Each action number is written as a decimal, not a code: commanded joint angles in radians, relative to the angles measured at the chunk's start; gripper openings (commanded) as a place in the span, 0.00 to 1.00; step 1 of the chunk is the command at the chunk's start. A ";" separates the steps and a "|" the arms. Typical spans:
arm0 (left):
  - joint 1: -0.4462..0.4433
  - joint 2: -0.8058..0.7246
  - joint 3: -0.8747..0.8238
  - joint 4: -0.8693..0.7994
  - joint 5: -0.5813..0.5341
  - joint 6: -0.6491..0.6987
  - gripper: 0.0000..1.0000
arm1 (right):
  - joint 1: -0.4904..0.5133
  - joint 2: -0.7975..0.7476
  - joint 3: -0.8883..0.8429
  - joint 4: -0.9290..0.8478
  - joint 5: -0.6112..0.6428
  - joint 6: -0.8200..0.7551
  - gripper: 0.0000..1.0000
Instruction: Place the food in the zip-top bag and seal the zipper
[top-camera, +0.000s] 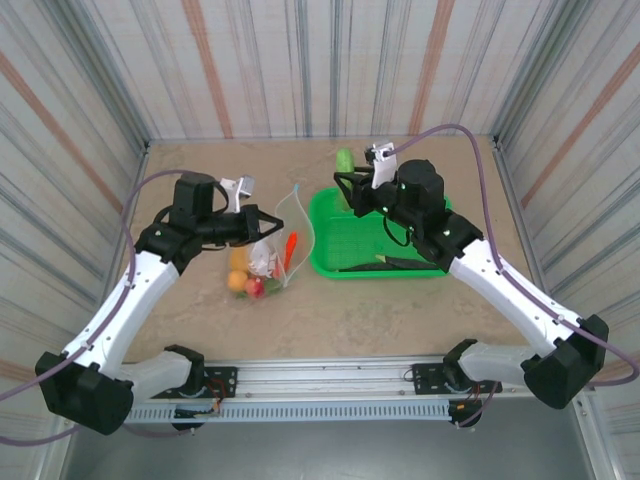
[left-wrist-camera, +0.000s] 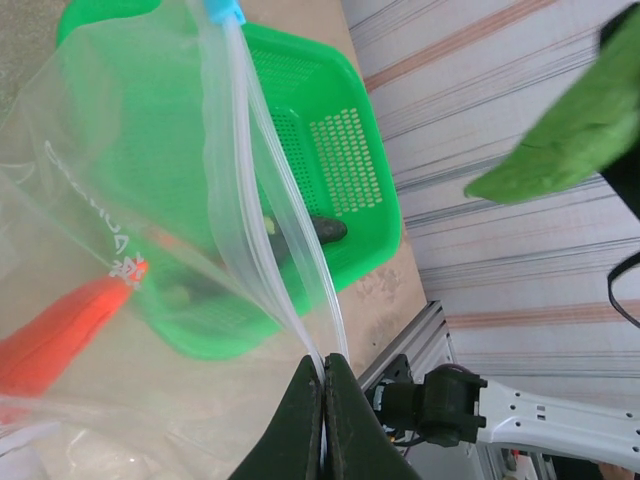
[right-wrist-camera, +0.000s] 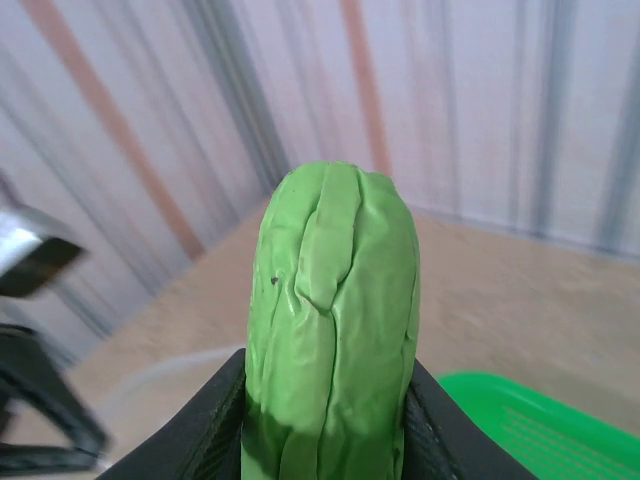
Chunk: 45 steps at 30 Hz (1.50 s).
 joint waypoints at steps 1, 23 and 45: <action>0.005 -0.002 0.042 0.021 0.032 -0.029 0.00 | 0.054 0.019 0.017 0.157 -0.037 0.085 0.34; 0.072 -0.088 0.055 0.010 0.002 -0.066 0.00 | 0.246 0.249 -0.182 0.619 0.105 0.459 0.36; 0.091 -0.108 0.041 0.003 0.002 -0.054 0.00 | 0.208 0.227 -0.066 0.320 -0.009 0.461 0.61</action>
